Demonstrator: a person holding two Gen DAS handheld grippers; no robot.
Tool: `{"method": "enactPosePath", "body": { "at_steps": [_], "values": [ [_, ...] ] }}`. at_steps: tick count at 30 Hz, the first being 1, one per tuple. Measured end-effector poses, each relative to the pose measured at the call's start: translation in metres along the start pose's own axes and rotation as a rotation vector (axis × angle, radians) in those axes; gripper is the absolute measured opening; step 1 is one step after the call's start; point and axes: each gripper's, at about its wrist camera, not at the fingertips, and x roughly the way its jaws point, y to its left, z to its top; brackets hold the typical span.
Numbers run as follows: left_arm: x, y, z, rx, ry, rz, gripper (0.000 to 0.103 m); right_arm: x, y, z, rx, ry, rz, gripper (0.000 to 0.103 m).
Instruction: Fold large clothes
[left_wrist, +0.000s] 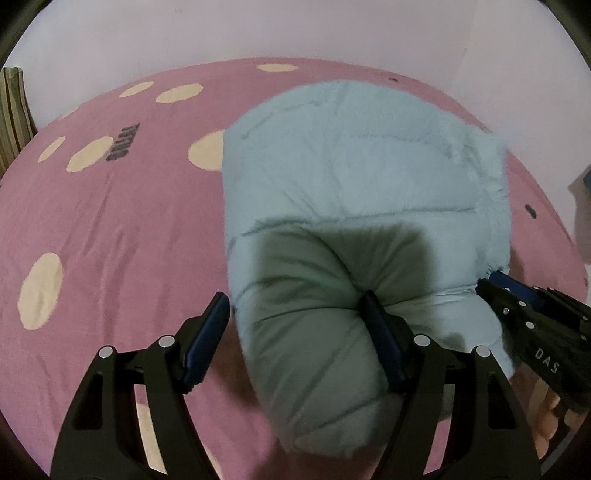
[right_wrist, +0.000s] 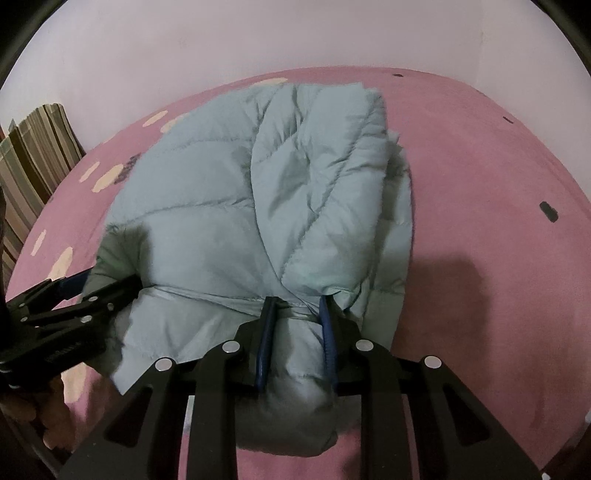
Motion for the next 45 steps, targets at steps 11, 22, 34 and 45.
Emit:
{"method": "enactPosePath", "body": {
  "at_steps": [11,22,34,45],
  "values": [
    [-0.011,0.014,0.058,0.010,-0.082,0.040,0.073,-0.023,-0.003,0.070,0.034,-0.144,-0.004,0.025],
    [0.046,0.001,0.083,0.054,0.030,0.091,0.073,0.044,-0.019,0.096,0.050,-0.037,-0.050,0.025],
    [0.075,-0.010,0.077,0.072,0.080,0.146,0.073,0.083,-0.028,0.084,0.069,0.019,-0.037,0.025],
    [0.083,-0.006,0.072,0.056,0.068,0.127,0.075,0.085,-0.029,0.081,0.073,-0.010,-0.042,0.025]
  ]
}}
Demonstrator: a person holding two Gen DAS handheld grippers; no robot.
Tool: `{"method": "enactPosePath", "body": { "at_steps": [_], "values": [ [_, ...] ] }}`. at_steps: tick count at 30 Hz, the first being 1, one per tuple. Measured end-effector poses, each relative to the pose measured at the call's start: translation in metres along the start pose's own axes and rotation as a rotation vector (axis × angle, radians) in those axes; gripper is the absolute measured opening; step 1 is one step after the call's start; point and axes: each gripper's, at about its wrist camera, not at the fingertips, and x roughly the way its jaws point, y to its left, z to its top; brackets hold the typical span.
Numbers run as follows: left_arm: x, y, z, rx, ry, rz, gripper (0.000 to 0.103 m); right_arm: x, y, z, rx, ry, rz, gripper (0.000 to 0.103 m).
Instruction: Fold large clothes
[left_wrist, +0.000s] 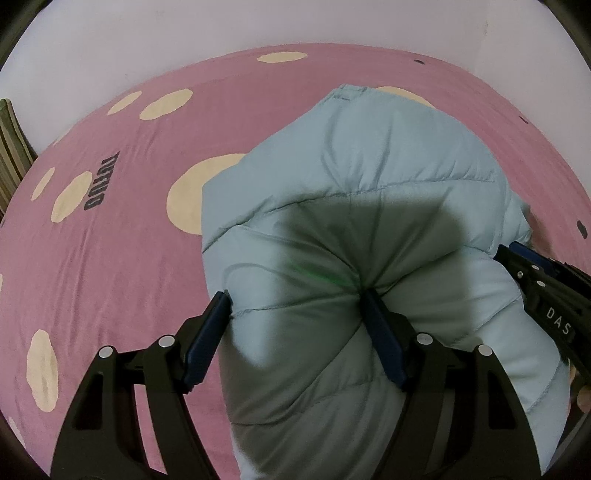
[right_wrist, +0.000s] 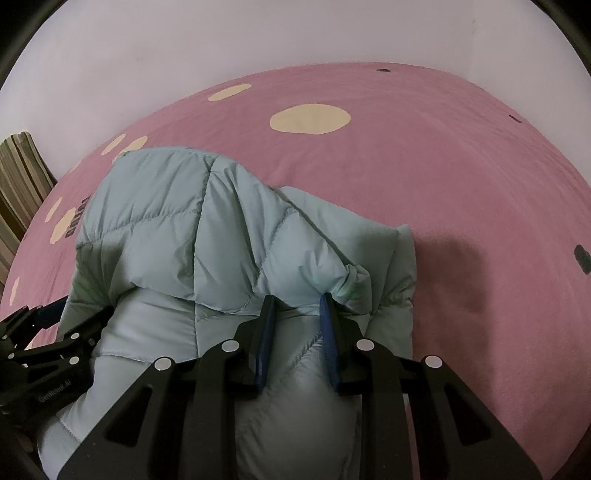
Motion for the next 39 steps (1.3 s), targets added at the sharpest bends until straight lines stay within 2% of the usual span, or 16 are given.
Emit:
{"method": "enactPosePath", "body": {
  "at_steps": [10,15,18,19,20,29,36,39],
  "values": [
    [-0.010,0.001,-0.003,-0.005,-0.036,-0.005,0.075,-0.010,0.002,-0.009,-0.009,-0.059,-0.017,0.026],
    [-0.017,0.004,-0.001,-0.012,-0.033,-0.009,0.079,-0.017,0.007,-0.009,-0.020,-0.061,-0.042,0.031],
    [-0.021,0.006,-0.002,-0.016,-0.033,-0.013,0.080,-0.022,0.008,-0.008,-0.012,-0.059,-0.050,0.047],
    [-0.023,0.007,-0.002,-0.017,-0.035,-0.012,0.080,-0.024,0.008,-0.008,-0.007,-0.059,-0.059,0.058],
    [-0.025,0.008,-0.002,-0.017,-0.036,-0.010,0.080,-0.027,0.007,-0.008,0.004,-0.060,-0.080,0.065],
    [-0.066,0.014,-0.015,-0.041,-0.088,-0.017,0.081,-0.070,0.003,-0.019,0.038,-0.111,-0.081,0.066],
    [-0.115,0.023,-0.037,-0.088,-0.167,-0.014,0.088,-0.121,0.009,-0.036,0.037,-0.173,-0.088,0.068],
    [-0.136,0.026,-0.048,-0.112,-0.202,-0.001,0.091,-0.141,0.012,-0.044,0.037,-0.197,-0.088,0.072]
  ]
}}
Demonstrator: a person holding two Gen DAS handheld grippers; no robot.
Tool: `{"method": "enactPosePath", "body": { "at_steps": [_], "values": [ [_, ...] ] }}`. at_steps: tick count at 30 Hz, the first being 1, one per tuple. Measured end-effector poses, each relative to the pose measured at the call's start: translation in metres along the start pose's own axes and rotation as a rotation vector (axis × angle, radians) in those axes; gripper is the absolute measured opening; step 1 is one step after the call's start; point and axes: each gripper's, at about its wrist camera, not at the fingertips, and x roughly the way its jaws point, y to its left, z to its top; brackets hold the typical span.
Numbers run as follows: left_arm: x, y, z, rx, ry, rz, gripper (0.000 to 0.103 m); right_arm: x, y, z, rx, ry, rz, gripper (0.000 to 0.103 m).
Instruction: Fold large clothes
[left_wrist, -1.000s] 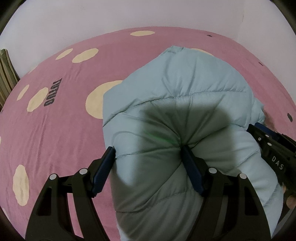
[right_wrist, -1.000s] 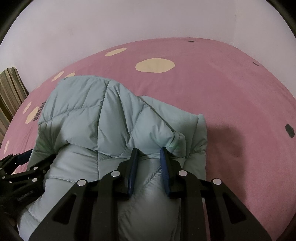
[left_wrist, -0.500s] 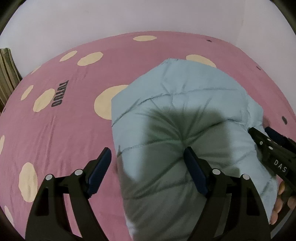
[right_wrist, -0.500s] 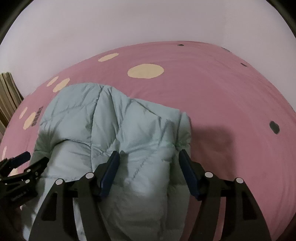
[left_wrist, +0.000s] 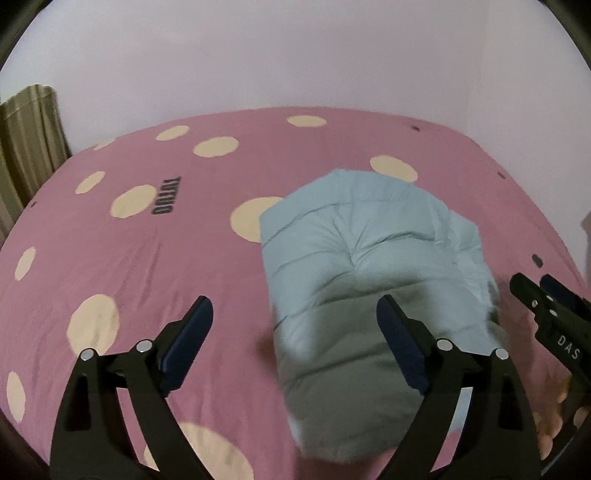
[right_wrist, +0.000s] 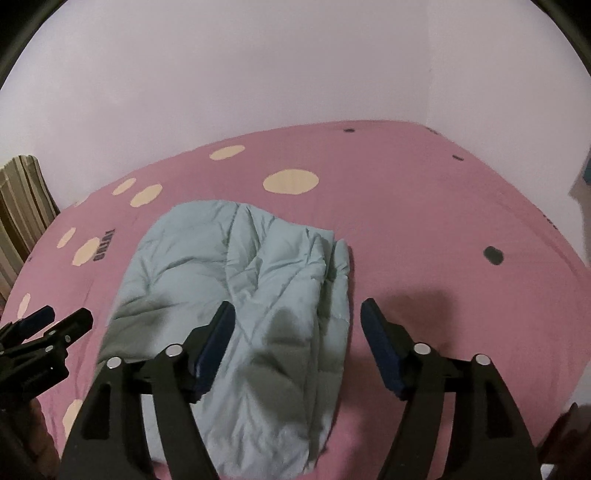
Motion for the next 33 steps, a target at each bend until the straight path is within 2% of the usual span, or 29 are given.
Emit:
{"method": "enactPosePath", "body": {
  "at_steps": [6,12,33],
  "values": [
    [-0.040,0.002,-0.011,-0.011,-0.052,-0.007,0.092,-0.031,0.008,-0.008,-0.017,-0.033,0.012,0.073],
    [-0.064,0.002,-0.023,-0.029,-0.069,-0.010,0.092,-0.054,0.012,-0.018,-0.007,-0.056,0.022,0.073],
    [-0.095,-0.005,-0.039,-0.027,-0.103,-0.029,0.092,-0.079,0.017,-0.036,-0.035,-0.096,0.030,0.073]
  ]
}}
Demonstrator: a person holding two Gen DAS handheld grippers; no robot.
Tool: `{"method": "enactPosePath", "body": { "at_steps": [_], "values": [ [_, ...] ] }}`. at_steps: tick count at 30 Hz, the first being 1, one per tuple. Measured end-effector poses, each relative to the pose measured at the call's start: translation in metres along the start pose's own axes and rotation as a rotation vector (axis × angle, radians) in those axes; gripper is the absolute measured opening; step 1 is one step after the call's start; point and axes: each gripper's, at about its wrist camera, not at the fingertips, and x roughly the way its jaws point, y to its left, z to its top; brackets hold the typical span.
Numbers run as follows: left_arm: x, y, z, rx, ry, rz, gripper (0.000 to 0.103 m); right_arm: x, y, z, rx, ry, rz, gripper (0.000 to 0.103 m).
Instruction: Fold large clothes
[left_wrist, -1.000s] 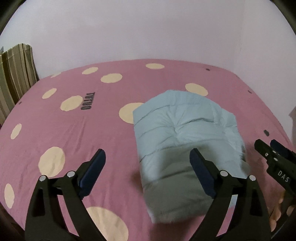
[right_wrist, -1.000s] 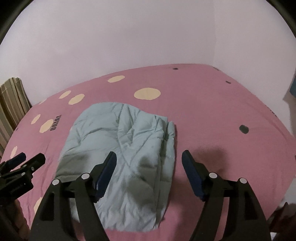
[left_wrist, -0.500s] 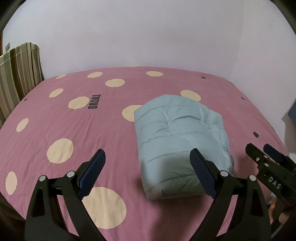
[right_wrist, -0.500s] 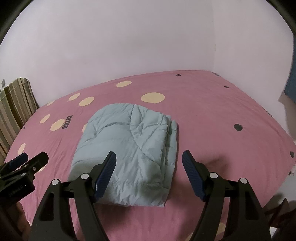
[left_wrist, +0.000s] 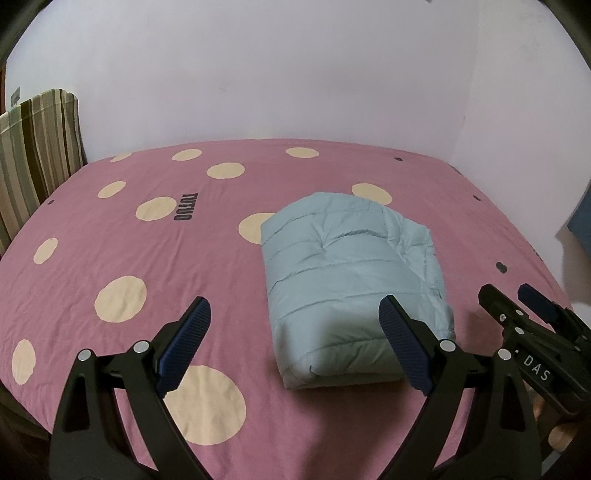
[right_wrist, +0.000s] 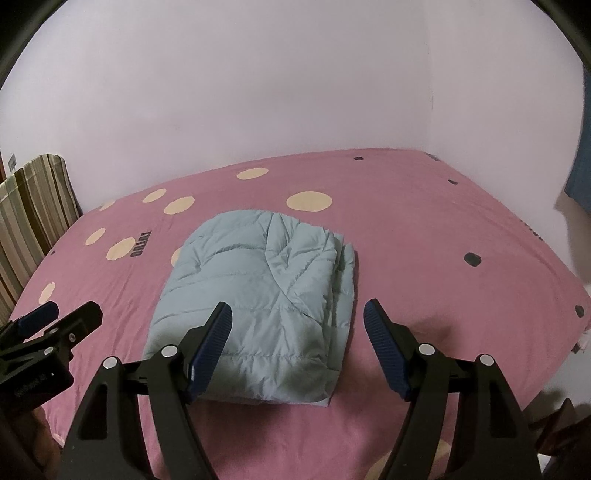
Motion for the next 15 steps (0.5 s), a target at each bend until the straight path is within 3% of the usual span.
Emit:
{"method": "enactPosePath", "body": {
  "at_steps": [15],
  "values": [
    [-0.0030,0.0011,-0.0002,0.004,-0.004,0.005,0.093,-0.0026,0.0019,-0.0003,-0.007,-0.007,0.001,0.073]
  ]
}}
